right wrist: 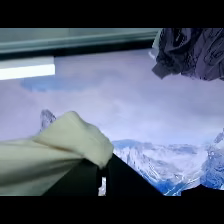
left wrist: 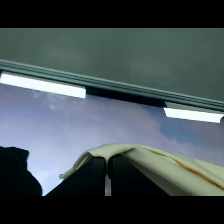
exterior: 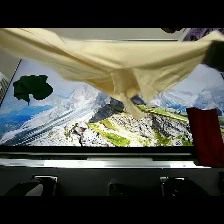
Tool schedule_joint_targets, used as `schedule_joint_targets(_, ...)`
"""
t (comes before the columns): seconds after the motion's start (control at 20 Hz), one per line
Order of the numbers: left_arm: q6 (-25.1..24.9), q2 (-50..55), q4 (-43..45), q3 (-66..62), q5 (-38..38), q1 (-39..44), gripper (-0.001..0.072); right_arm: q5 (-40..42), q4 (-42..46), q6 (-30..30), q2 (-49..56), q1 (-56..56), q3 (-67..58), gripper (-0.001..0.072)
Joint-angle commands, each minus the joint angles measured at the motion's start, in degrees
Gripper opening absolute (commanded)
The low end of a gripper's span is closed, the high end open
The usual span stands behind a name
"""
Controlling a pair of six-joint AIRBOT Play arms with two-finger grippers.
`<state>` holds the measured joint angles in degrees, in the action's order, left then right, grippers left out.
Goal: Fold the clothes and pants, and hang the long-sleeved shirts on hangers.
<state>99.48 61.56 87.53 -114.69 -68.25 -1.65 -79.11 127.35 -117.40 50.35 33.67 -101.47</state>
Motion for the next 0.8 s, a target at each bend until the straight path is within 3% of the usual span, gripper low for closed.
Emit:
schedule_joint_targets(0.0, 1.38, -8.39, 6.58, -0.5, -6.08, -0.15, 0.0014, -0.28, 0.74, 0.61, -5.18, 0.04, -2.51, 0.0034)
schedule_joint_targets(0.15, 1.73, -8.46, 6.51, 0.46, -8.96, -0.04, 0.0014, -0.15, 1.79, 0.39, -4.07, 0.04, -2.49, 0.0034)
schedule_joint_targets(0.3, 1.68, -5.44, 5.25, 6.19, -8.85, -0.04, 0.0014, -0.35, 3.69, 0.37, 3.93, 0.04, -2.49, 0.0035)
schedule_joint_targets(0.45, 1.42, 1.18, 5.05, 13.42, -8.13, -0.07, 0.0014, -0.55, 4.74, -5.84, 16.44, -2.91, -2.49, 0.0035)
schedule_joint_targets(0.55, 1.05, 7.78, 5.07, 17.68, -4.61, -0.07, 0.0014, 2.21, -5.51, -10.86, 25.24, -11.19, -2.49, 0.0035)
schedule_joint_targets(0.65, 1.14, 16.15, 5.03, 19.98, 0.81, -0.04, 0.0014, 7.96, -23.82, -10.62, 34.1, -20.7, -2.49, 0.0035)
schedule_joint_targets(0.75, 2.62, 24.94, 4.46, 19.96, 5.14, -0.04, 0.0014, 13.16, -35.41, -8.52, 41.97, -26.12, -2.49, 0.0035)
